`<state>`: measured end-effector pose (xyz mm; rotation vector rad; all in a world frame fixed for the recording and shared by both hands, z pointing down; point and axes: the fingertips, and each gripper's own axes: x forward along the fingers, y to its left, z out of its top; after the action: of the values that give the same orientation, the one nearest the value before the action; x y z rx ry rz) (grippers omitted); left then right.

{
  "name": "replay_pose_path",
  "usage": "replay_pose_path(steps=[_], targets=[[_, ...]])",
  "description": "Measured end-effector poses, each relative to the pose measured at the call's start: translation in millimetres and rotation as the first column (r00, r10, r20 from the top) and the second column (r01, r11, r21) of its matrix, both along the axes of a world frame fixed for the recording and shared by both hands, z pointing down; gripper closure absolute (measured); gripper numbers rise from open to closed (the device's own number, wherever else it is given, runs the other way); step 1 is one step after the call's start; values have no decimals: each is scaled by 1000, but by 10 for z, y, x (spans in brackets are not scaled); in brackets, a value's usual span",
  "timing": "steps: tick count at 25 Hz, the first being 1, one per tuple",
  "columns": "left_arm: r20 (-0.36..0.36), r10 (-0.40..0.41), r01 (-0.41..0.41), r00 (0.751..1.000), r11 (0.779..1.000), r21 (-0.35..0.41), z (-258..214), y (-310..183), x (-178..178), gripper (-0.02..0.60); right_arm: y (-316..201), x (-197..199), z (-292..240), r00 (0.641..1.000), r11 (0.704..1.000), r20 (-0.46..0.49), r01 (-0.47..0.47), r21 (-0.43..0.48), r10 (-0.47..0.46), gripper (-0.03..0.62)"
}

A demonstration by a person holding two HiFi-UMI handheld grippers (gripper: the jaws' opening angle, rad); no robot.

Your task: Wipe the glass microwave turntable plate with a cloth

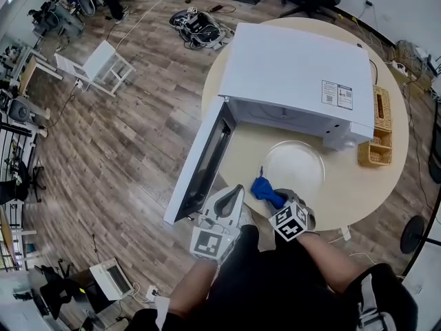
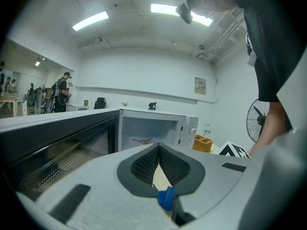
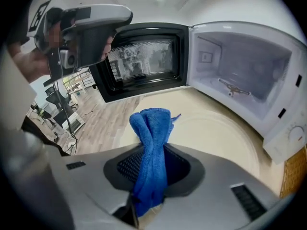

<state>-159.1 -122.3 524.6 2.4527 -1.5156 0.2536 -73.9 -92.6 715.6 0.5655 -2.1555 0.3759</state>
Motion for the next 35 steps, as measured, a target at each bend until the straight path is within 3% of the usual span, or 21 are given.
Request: replay_pose_path(steps=[8, 18, 27, 35], targets=[[7, 28, -28, 1000, 1000, 5, 23, 28, 87, 575, -68, 117, 85, 998, 998, -6, -58, -12, 58, 499], [-6, 40, -40, 999, 999, 10, -13, -21, 223, 575, -353, 626, 89, 980, 981, -59, -185, 50, 188, 498], [-2, 66, -66, 998, 998, 7, -29, -53, 338, 575, -709, 1374, 104, 921, 927, -118, -363, 92, 372, 497], [-26, 85, -85, 996, 996, 31, -51, -69, 446, 575, -849, 1852, 66, 875, 886, -154, -437, 158, 459, 497]])
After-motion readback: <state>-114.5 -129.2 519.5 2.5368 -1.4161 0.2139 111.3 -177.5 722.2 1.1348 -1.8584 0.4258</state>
